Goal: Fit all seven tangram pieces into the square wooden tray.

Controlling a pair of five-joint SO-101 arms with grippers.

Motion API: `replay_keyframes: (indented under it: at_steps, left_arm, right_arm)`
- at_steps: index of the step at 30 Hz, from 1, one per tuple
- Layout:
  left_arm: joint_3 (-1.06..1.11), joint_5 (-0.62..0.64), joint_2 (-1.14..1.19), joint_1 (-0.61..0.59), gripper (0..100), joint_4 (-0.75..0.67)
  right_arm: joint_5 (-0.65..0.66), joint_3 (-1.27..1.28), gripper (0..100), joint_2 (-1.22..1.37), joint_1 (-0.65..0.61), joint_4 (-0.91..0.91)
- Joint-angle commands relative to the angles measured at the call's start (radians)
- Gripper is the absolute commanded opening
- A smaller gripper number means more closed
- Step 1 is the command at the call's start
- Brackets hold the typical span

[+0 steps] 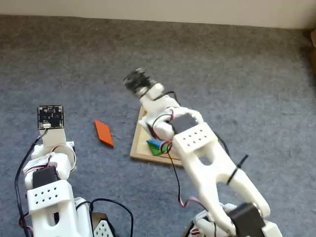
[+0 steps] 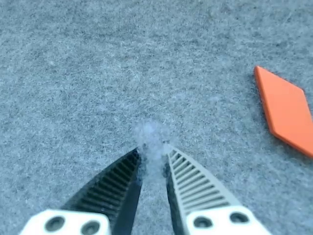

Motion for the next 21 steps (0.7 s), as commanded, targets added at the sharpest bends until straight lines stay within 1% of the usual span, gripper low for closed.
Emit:
replay_keyframes:
  at_steps: [1,5,8,12,16,21]
  left_arm:
    - [-0.004,-0.003,-0.015,-0.015,7,-0.015]
    - [-0.004,-0.003,-0.015,-0.015,7,-0.015]
    - [-0.002,-0.031,-0.015,-0.015,7,-0.015]
    - [-0.002,-0.032,-0.015,-0.015,7,-0.015]
    - [-0.002,-0.032,-0.015,-0.015,7,-0.015]
    - [-0.002,-0.032,-0.015,-0.015,7,-0.015]
  right_arm:
    - [-0.1,-0.01,0.5,0.062,0.077,-0.008]
    - [-0.146,-0.025,0.5,0.171,0.119,0.111]
    - [-0.157,-0.13,0.5,0.255,0.127,0.211]
    - [-0.155,-0.274,0.5,0.369,0.128,0.349]
    - [-0.153,-0.369,0.5,0.453,0.139,0.371]
    - [-0.152,-0.397,0.5,0.47,0.136,0.367]
